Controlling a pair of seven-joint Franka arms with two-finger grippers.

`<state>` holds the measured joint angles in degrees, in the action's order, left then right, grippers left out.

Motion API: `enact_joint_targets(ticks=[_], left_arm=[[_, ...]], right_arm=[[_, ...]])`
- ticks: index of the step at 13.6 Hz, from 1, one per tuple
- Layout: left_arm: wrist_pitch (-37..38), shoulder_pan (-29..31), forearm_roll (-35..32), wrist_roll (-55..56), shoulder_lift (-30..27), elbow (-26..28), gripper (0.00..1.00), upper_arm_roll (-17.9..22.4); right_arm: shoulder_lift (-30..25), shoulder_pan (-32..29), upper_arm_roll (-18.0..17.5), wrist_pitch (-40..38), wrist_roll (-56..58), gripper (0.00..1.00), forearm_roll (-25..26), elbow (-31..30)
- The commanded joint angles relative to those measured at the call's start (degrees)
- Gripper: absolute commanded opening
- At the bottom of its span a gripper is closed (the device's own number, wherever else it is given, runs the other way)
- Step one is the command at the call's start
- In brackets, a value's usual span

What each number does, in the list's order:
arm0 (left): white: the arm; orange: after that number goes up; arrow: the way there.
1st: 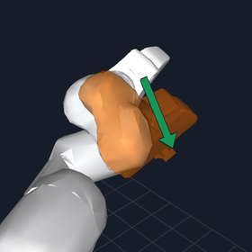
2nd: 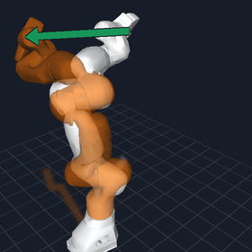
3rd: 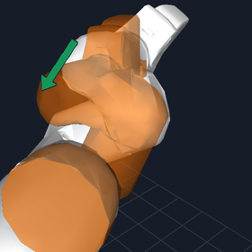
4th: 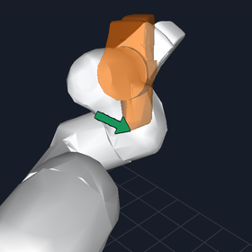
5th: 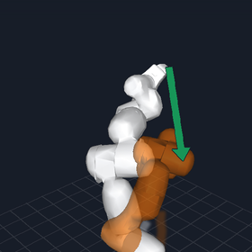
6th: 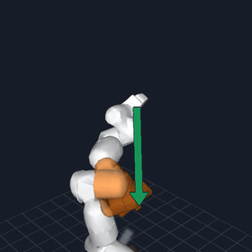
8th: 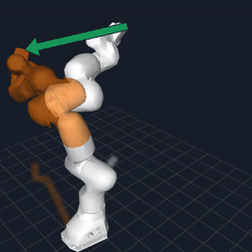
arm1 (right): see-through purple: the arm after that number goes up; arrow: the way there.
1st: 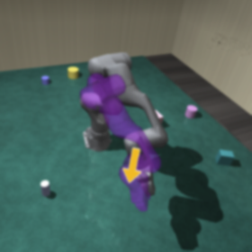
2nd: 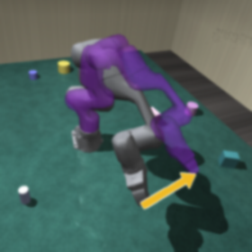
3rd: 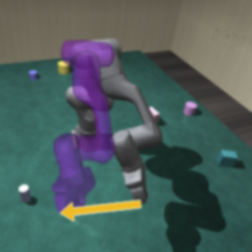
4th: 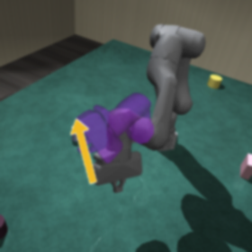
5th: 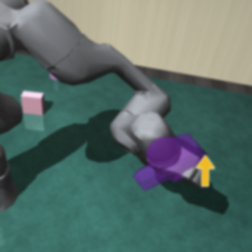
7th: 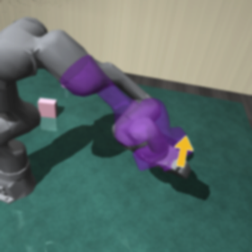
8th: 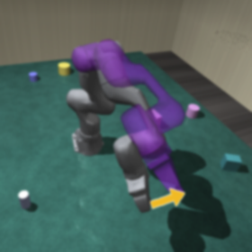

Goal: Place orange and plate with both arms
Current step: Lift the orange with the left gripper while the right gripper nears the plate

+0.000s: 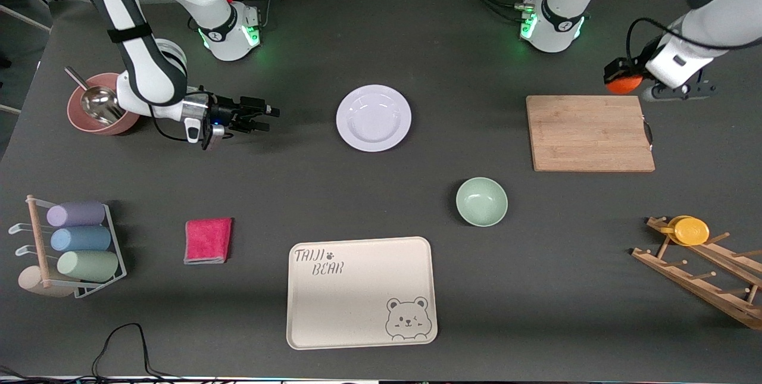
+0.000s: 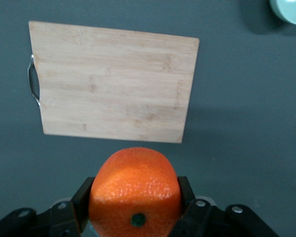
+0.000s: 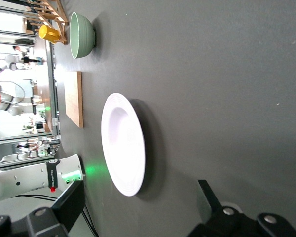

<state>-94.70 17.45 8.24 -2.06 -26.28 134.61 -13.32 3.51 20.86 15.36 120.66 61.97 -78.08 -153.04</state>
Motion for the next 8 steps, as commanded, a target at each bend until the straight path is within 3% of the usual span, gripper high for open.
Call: enact_joint_targets(ticks=[1, 4, 8], left_arm=[[7.92, -1.54, 3.08, 6.16, -2.29, -6.26, 0.00, -1.35], [11.55, -3.65, 4.58, 15.38, -2.20, -11.81, 0.00, -6.09], [11.12, -5.15, 9.24, 25.68, -1.67, -14.89, 0.00, -12.50]], right_arm=[[6.40, 0.23, 0.38, -3.32, 9.19, 1.00, -6.71, 0.63], [11.33, 0.23, 0.38, -7.27, 15.44, 1.00, -10.59, 0.63], [16.35, 0.23, 0.38, -11.32, 20.73, 1.00, -13.24, 0.72]])
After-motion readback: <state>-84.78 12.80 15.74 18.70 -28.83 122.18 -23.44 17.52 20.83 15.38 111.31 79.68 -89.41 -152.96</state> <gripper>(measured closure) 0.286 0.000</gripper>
